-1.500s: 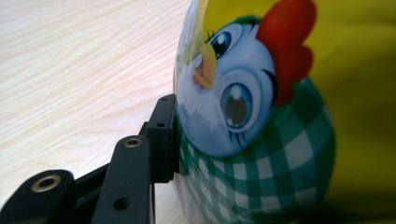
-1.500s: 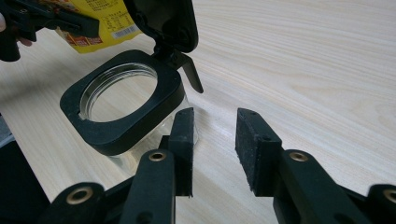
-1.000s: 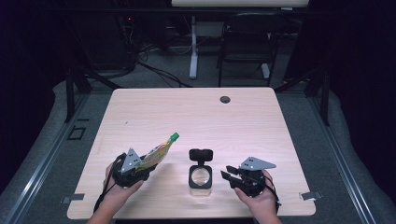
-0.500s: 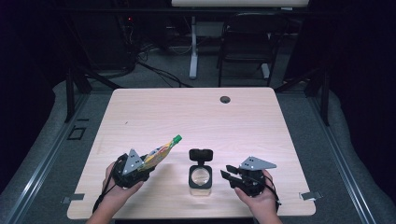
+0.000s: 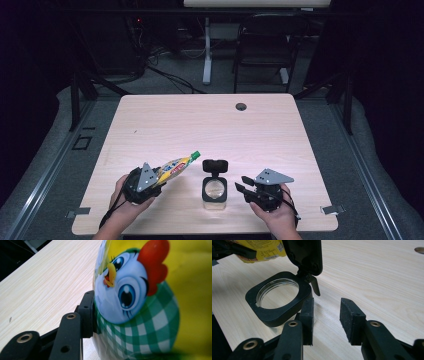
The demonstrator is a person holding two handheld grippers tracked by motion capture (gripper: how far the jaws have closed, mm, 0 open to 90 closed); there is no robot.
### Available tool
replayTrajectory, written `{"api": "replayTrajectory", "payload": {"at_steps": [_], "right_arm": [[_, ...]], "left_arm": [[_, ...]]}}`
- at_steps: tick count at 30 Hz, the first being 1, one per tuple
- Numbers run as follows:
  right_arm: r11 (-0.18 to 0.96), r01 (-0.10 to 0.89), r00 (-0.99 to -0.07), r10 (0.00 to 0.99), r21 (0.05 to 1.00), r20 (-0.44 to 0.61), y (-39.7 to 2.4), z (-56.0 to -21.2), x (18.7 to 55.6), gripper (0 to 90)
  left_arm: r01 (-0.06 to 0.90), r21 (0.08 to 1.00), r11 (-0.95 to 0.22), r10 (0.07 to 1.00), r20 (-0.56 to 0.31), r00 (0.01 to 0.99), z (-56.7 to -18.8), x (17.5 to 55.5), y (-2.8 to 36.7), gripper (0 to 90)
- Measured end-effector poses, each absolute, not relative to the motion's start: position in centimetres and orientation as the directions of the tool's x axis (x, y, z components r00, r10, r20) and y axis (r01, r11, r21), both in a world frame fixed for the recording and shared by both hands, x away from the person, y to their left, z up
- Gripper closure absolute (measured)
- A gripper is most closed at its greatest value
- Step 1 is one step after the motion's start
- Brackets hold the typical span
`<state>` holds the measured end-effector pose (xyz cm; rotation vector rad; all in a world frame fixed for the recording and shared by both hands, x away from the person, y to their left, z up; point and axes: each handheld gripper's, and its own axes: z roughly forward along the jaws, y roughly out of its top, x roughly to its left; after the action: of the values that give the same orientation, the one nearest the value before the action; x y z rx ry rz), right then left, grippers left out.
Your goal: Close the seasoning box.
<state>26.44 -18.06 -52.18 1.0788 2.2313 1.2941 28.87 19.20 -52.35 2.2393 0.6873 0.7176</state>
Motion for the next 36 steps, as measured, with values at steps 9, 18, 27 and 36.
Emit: {"api": "replayTrajectory", "payload": {"at_steps": [9,18,27,36], "right_arm": [[0.392,0.369,-0.682,0.73,0.843,-0.041,-17.1,-51.3,26.1,64.3],[0.544,0.22,-0.706,0.662,0.81,-0.253,-15.3,-49.9,24.9,68.6],[0.628,0.128,-0.727,0.586,0.768,-0.358,-13.4,-49.5,24.1,69.8],[0.646,0.079,-0.713,0.569,0.76,-0.41,-13.1,-49.9,23.6,70.7]], "left_arm": [[0.261,0.69,-0.675,0.616,0.332,0.714,-52.3,28.8,18.3,57.5],[0.247,0.651,-0.718,0.586,0.373,0.72,-52.3,27.9,18.5,57.5],[0.221,0.613,-0.758,0.551,0.422,0.72,-53.3,26.7,18.8,57.5],[0.205,0.589,-0.782,0.541,0.477,0.692,-53.2,26.3,19.0,57.5]]}}
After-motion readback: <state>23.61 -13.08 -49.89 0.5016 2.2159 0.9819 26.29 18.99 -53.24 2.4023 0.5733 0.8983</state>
